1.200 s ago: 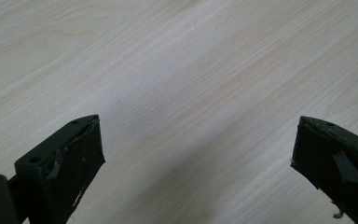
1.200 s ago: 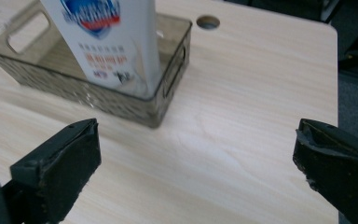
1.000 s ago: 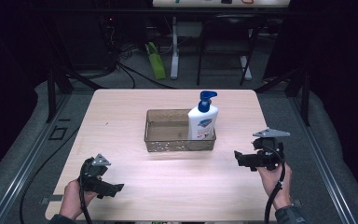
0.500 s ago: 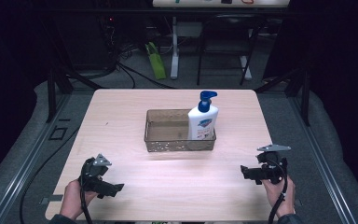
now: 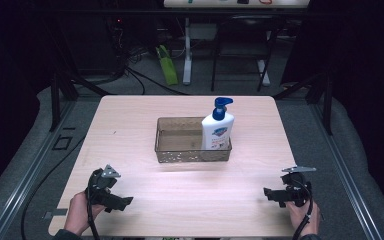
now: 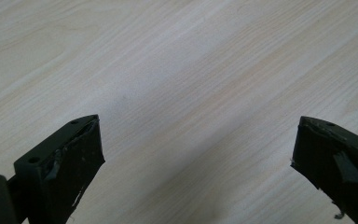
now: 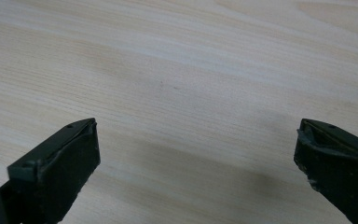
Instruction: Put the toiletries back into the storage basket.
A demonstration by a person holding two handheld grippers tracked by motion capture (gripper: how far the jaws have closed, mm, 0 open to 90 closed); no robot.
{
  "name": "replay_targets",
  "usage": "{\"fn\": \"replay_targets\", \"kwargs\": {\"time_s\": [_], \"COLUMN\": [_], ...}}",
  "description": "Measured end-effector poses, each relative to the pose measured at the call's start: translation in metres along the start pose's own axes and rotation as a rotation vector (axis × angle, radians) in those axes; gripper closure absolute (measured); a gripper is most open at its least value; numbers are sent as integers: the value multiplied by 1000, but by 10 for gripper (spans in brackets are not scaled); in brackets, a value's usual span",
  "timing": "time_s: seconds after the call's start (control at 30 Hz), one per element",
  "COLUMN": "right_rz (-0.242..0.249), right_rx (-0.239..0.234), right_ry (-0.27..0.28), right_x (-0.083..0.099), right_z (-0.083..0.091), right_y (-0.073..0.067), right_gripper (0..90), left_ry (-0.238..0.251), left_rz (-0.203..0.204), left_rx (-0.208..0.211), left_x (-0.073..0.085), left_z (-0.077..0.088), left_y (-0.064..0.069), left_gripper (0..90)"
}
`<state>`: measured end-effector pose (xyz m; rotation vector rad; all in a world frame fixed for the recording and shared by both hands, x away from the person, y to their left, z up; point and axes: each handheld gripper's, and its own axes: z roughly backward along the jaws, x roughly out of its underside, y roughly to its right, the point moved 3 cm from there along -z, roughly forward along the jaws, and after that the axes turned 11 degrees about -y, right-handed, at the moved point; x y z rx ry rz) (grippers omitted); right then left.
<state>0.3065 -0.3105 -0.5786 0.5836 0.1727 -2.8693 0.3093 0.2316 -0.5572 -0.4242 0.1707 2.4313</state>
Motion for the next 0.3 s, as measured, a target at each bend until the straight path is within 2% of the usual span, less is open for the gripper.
{"fn": "replay_targets", "kwargs": {"time_s": [0.1,0.17,0.3], "right_rz": [23,14,14], "right_rx": [5,-2,-9], "right_ry": [-5,-7,-7], "right_x": [0,0,1], "right_z": [0,0,-2], "right_y": [3,3,6], "right_gripper": [0,0,0], "left_ry": [2,-4,-3], "left_rz": [-3,-10,-9], "left_rx": [-4,3,-10], "left_x": [-1,-1,-2], "left_z": [0,-1,-1], "left_y": [1,1,2], "left_gripper": [13,12,10]}}
